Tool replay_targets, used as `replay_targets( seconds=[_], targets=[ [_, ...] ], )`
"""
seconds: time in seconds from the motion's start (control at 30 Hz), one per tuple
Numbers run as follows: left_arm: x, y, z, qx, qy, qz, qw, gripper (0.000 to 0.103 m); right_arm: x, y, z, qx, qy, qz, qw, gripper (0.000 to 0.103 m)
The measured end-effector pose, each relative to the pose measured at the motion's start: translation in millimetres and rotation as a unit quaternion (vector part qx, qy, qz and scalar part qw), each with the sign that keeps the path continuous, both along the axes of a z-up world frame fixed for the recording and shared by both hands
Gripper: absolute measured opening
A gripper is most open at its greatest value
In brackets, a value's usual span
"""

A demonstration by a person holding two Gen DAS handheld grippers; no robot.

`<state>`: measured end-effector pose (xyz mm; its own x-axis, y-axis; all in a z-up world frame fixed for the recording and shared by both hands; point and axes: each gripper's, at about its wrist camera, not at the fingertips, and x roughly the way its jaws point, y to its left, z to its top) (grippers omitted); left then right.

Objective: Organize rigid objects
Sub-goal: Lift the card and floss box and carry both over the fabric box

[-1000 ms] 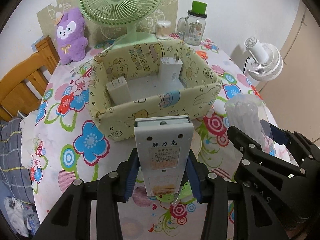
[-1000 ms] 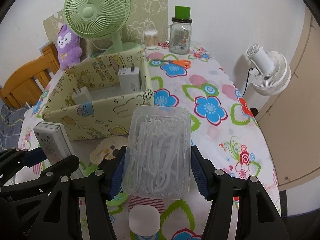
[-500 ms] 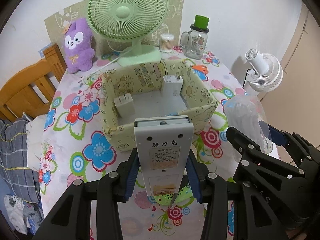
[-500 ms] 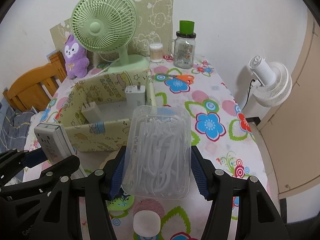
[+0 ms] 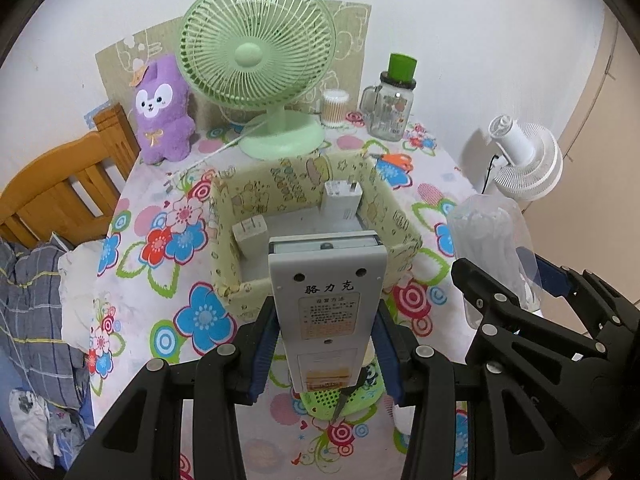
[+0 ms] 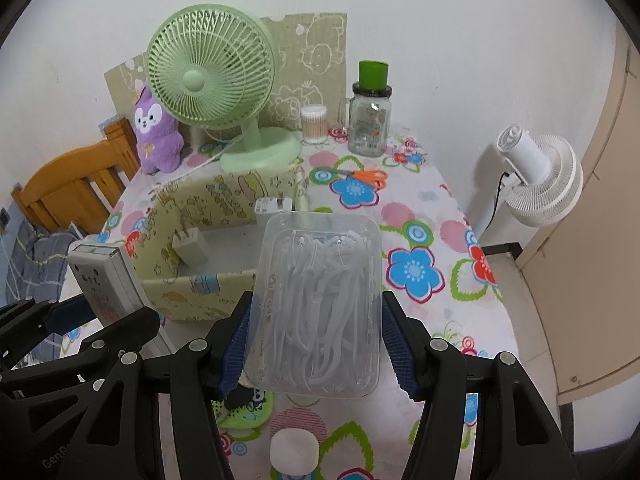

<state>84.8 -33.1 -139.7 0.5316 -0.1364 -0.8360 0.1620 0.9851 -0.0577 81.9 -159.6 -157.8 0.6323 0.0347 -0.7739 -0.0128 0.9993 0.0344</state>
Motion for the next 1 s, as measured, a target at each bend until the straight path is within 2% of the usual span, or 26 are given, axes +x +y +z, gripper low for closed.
replay_targets(
  seconds=[0.57, 1.0],
  targets=[
    [17.6, 1.6, 29.6, -0.002, -0.033, 0.022, 0.9992, 0.046, 26.0, 0.7, 32.3, -0.005, -0.031, 0.037, 0.999, 0.063],
    [43.1, 3.1, 33.5, -0.009, -0.038, 0.042, 0.9983, 0.046, 54.2, -1.0, 37.3, 0.001, -0.032, 0.057, 0.998, 0.063]
  ],
)
